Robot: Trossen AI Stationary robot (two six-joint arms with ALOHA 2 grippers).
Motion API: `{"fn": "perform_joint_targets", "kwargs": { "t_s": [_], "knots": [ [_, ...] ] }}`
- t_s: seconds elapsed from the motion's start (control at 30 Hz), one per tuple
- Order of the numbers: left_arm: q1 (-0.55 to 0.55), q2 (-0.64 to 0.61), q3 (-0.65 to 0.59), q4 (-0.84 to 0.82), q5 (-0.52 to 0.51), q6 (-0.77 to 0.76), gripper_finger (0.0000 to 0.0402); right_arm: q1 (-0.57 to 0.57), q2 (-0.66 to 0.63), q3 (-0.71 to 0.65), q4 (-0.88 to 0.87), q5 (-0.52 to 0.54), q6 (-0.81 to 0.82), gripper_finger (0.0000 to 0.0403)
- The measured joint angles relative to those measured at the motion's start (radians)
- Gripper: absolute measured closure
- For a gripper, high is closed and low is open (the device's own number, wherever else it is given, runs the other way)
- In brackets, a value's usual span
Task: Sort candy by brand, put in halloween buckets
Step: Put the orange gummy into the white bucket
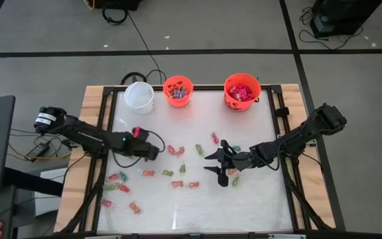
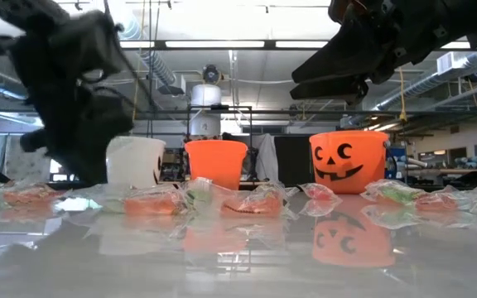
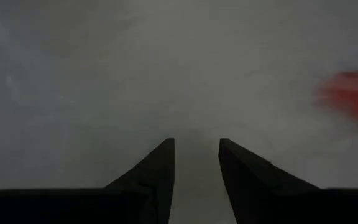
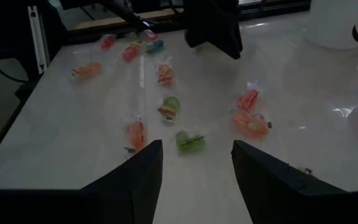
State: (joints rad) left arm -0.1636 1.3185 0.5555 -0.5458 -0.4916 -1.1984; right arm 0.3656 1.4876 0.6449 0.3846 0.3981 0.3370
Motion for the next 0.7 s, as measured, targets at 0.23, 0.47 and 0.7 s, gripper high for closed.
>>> {"fn": "perform_joint_targets", "kwargs": {
  "t_s": [0.23, 0.47, 0.7],
  "knots": [
    [-0.062, 0.000, 0.122, 0.002, -0.071, 0.226, 0.0270, 0.000, 0.001, 0.000, -0.039, 0.010, 0.005, 0.0198],
    [-0.009, -0.001, 0.170, -0.333, -0.177, 0.031, 0.0270, 0.002, 0.001, 0.000, -0.106, 0.025, 0.057, 0.0198],
    [0.019, -0.001, 0.070, -0.337, 0.163, -0.040, 0.0270, 0.030, 0.001, 0.000, -0.107, 0.027, 0.052, 0.0198]
  ]
}}
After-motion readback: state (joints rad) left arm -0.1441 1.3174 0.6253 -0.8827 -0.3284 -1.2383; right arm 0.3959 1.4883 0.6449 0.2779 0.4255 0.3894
